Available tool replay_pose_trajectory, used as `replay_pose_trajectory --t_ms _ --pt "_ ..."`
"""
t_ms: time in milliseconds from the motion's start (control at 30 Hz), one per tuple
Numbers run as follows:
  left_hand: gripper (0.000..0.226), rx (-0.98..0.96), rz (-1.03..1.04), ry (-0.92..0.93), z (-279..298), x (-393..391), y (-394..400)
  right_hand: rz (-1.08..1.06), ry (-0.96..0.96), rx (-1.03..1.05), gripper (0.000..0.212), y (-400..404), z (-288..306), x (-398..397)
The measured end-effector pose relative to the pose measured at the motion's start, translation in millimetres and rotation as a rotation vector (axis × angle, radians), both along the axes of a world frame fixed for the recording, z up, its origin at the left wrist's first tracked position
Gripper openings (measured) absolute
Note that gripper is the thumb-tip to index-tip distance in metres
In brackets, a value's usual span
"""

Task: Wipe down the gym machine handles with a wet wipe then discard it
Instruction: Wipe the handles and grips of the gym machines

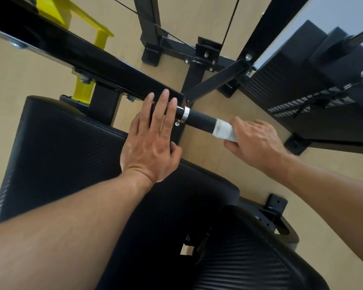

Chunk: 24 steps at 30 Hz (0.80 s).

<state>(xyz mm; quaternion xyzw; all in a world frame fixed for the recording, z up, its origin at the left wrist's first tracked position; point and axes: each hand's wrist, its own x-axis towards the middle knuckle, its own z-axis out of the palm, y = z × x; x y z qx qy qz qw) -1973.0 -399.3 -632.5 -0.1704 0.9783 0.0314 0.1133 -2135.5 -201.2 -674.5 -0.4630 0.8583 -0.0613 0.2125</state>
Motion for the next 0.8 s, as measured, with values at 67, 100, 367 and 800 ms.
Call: replay_pose_trajectory --t_ms 67,100,367,800 --pt "0.097 -0.003 0.001 0.001 0 0 0 -0.025 -0.02 -0.061 0.036 -5 0 5" --pt "0.097 0.002 -0.002 -0.002 0 -1 0 -0.026 -0.025 -0.097 0.046 -13 2 9" --pt "0.097 -0.018 0.003 0.007 0 0 1 0.097 -0.036 -0.279 0.063 -83 20 18" --pt "0.096 0.024 -0.007 0.017 0 1 -1 0.058 -0.042 -0.088 0.035 -15 8 3"
